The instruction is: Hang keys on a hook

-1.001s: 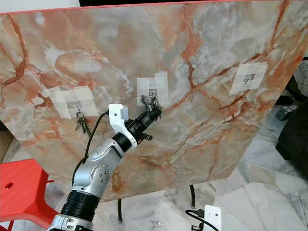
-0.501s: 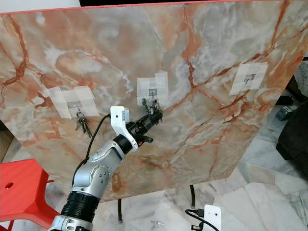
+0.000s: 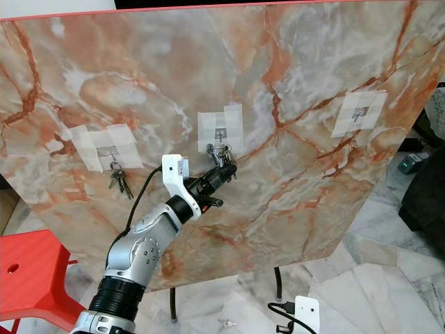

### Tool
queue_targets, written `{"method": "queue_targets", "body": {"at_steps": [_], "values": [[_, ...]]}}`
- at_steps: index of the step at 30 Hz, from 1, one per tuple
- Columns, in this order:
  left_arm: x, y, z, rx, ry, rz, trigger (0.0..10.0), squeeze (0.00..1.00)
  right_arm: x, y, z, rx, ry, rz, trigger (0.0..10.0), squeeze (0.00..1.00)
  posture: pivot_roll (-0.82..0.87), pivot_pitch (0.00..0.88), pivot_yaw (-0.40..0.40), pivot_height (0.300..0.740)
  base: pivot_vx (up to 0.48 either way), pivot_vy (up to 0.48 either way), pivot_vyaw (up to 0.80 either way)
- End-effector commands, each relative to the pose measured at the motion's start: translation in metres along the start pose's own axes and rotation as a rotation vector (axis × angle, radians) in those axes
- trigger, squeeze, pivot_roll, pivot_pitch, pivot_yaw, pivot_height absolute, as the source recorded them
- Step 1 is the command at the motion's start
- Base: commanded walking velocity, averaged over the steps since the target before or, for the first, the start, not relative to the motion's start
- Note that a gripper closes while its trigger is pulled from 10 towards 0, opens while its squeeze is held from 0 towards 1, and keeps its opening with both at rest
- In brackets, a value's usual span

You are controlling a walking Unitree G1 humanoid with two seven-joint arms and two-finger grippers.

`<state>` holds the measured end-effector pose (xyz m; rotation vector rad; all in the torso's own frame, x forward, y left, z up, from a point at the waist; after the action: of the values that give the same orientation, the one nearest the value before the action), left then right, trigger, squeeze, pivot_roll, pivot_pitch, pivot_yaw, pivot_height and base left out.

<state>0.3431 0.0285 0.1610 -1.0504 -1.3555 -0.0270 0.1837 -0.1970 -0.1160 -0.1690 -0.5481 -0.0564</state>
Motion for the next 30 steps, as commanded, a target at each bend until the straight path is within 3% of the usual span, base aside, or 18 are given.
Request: {"method": "queue_targets", "body": {"at_steps": [1,17,30], "values": [[0.002,-0.003,-0.003,0.0,-0.005,0.014,10.0,0.0,0.001,0.0,0.0,0.002,0.004,0.007,10.0,0.0,0.0,0.008,-0.017,0.74,0.0,0.0,0.0],[0.006,-0.003,-0.01,0.026,-0.02,0.071,10.0,0.0,0.001,0.0,0.0,0.001,0.004,0.006,10.0,0.0,0.0,0.009,-0.018,0.74,0.0,0.0,0.0],[0.004,0.011,-0.007,0.11,-0.004,0.077,10.0,0.0,0.001,0.0,0.0,0.003,0.004,0.004,10.0,0.0,0.0,0.01,-0.016,0.74,0.0,0.0,0.0]]}}
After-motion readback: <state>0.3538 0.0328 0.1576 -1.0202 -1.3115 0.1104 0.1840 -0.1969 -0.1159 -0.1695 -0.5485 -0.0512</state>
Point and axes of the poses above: a point about 5 cm out from each wrist's last joint towards the gripper, its own z axis pointing back from the gripper into the wrist, its own x axis along the axis of the wrist's last joint, y = z × x, the point moved 3 cm from there along -z, pointing out of the wrist towards the gripper, and after that the axes turned 8 degrees about z, right-handed, at the moved point
